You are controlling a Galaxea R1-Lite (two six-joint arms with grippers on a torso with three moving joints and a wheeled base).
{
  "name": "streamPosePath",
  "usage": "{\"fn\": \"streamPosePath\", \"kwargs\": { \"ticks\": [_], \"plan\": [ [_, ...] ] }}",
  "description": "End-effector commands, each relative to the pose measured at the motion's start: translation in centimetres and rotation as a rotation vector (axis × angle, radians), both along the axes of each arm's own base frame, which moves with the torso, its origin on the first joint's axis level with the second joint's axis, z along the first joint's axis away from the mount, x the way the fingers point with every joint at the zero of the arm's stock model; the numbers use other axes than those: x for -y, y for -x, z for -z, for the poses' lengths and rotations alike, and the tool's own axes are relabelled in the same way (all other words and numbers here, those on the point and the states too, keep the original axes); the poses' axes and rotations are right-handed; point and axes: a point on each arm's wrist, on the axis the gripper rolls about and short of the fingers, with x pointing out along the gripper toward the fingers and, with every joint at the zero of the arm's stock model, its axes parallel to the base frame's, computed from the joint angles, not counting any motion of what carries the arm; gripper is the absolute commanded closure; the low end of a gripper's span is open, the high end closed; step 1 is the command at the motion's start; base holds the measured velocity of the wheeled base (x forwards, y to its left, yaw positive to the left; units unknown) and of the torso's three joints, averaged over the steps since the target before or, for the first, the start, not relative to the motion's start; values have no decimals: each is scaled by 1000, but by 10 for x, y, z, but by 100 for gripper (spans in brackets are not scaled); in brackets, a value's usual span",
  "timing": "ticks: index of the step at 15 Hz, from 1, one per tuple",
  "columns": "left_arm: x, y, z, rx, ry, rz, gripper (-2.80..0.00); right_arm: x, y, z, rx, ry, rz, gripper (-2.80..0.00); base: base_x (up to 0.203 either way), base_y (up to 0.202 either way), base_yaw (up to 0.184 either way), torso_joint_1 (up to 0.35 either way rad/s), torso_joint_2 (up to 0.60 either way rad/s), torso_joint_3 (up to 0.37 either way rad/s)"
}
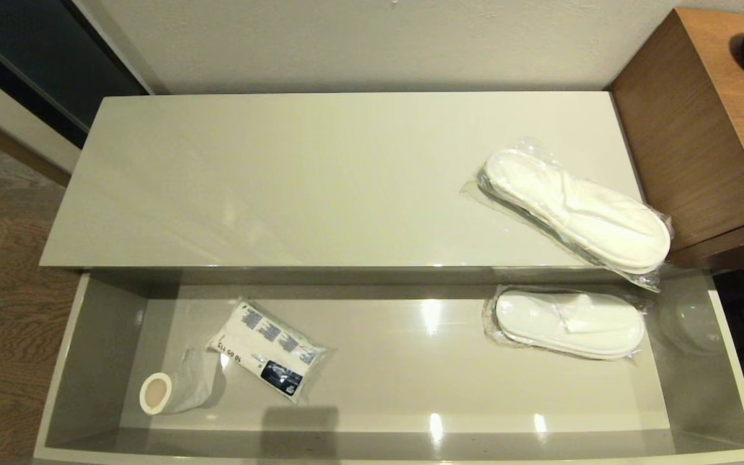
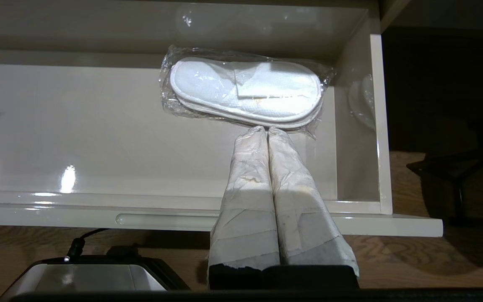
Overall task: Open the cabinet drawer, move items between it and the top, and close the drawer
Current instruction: Close the drawer
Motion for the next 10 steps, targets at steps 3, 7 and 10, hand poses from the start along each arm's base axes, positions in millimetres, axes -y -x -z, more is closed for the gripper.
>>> {"fn": "streamPosePath", "kwargs": {
  "ticks": [3, 7, 10],
  "plan": [
    [0, 0, 0, -3, -1, -1, 0, 0, 0, 0, -3, 2, -1, 0, 0, 0, 0, 0, 0, 0],
    [0, 0, 0, -3, -1, -1, 0, 0, 0, 0, 0, 10, -4, 0, 0, 0, 0, 0, 0, 0],
    [0, 0, 0, -1, -1, -1, 0, 0, 0, 0, 2, 13, -4, 0, 0, 0, 0, 0, 0, 0]
  ]
}}
